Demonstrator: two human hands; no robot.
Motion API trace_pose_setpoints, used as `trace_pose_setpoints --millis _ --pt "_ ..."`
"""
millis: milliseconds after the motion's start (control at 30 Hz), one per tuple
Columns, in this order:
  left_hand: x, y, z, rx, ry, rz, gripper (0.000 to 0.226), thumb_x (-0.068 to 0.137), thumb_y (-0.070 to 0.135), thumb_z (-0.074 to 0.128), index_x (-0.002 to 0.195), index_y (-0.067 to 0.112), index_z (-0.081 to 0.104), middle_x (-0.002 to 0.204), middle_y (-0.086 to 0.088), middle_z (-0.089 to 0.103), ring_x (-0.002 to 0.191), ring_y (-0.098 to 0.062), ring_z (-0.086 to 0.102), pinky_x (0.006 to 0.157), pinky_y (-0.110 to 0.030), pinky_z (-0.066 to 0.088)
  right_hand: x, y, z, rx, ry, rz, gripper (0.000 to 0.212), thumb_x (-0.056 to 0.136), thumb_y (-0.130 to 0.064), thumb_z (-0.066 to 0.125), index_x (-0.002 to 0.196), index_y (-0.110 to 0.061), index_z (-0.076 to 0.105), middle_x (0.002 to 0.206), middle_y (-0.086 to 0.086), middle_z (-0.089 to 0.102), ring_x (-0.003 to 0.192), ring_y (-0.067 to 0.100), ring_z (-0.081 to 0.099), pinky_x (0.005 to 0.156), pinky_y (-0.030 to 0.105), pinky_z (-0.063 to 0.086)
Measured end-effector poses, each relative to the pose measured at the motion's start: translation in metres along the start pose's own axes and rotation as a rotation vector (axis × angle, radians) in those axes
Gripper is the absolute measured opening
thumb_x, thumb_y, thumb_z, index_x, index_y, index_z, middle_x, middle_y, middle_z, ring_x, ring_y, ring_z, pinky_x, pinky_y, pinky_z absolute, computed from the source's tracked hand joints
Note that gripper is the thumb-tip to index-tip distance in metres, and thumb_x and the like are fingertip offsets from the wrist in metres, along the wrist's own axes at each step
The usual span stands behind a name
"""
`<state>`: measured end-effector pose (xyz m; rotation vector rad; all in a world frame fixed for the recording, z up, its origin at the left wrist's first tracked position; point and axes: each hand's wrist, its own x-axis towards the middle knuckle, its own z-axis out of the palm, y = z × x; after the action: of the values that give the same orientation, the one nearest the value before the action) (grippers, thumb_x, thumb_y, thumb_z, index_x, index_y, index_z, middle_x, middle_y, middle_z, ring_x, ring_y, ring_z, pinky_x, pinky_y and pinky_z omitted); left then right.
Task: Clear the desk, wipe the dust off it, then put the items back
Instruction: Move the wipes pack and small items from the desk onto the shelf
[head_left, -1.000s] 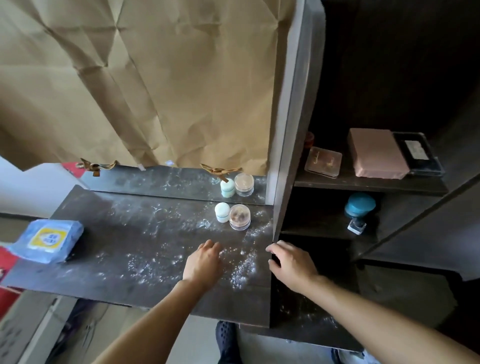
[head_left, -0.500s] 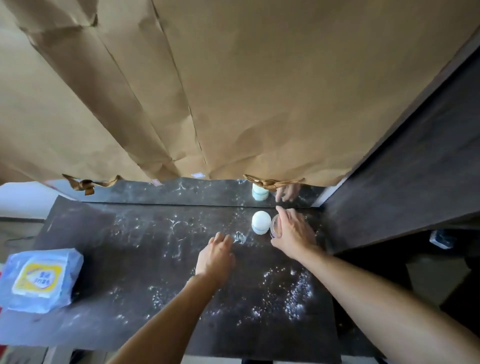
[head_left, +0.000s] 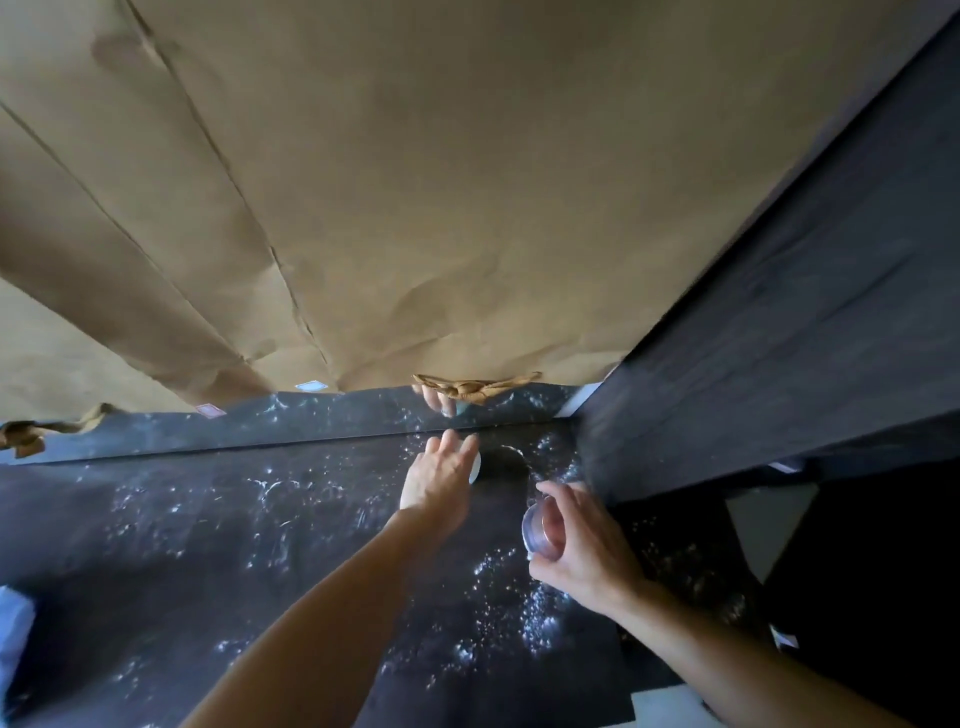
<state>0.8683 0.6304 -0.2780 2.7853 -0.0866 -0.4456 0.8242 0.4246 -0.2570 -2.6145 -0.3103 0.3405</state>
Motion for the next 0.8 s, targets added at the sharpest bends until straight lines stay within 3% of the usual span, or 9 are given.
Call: trace_pose_setpoints --millis 167,300,500,600,800 --pt "-0.018 0.022 0.004 -0.008 -0.033 -0.049 0.07 0.078 0.007 0.07 0.137 0.016 0.033 0.131 -0.011 0.035 0.115 -0.029 0.047 0.094 -0.038 0.047 -0.031 0.022 -0.016 0.001 0.011 0.059 0.068 0.053 -0.036 0.072 0.116 -0.028 0.048 0.111 -0.007 0.047 0.096 0.016 0.056 0.079 0.024 0.045" --pt "-0.047 0.052 0.007 -0.08 -0.027 -0.081 0.071 0.076 0.02 0.074 0.135 0.016 0.034 0.133 -0.013 0.033 0.116 -0.03 0.048 0.094 -0.037 0.048 -0.056 0.04 -0.033 -0.015 -0.019 0.066 0.066 0.058 -0.041 0.069 0.118 -0.032 0.044 0.115 -0.007 0.044 0.092 0.02 0.06 0.078 0.03 0.049" --pt "-0.094 0.126 0.011 -0.171 0.1 -0.096 0.064 0.067 0.031 0.075 0.122 0.016 0.047 0.116 -0.006 0.038 0.107 -0.027 0.046 0.088 -0.037 0.048 -0.096 0.086 -0.066 0.071 -0.04 0.029 0.072 0.06 -0.04 0.069 0.125 -0.037 0.035 0.12 -0.011 0.042 0.098 0.02 0.059 0.081 0.029 0.049" --pt "-0.111 0.173 0.015 -0.239 0.179 -0.071 0.057 0.065 0.03 0.071 0.116 0.015 0.052 0.11 -0.005 0.04 0.103 -0.027 0.048 0.084 -0.037 0.048 -0.117 0.114 -0.094 0.117 -0.016 0.023 0.075 0.062 -0.038 0.073 0.127 -0.033 0.036 0.125 -0.011 0.042 0.105 0.016 0.056 0.082 0.021 0.042" --pt "-0.113 0.256 0.007 -0.266 0.253 -0.027 0.055 0.067 0.024 0.07 0.116 0.016 0.047 0.11 -0.002 0.042 0.101 -0.023 0.046 0.084 -0.031 0.042 -0.141 0.173 -0.144 0.159 0.067 0.036 0.069 0.056 -0.036 0.073 0.118 -0.033 0.044 0.113 -0.013 0.047 0.1 0.012 0.054 0.081 0.023 0.042"
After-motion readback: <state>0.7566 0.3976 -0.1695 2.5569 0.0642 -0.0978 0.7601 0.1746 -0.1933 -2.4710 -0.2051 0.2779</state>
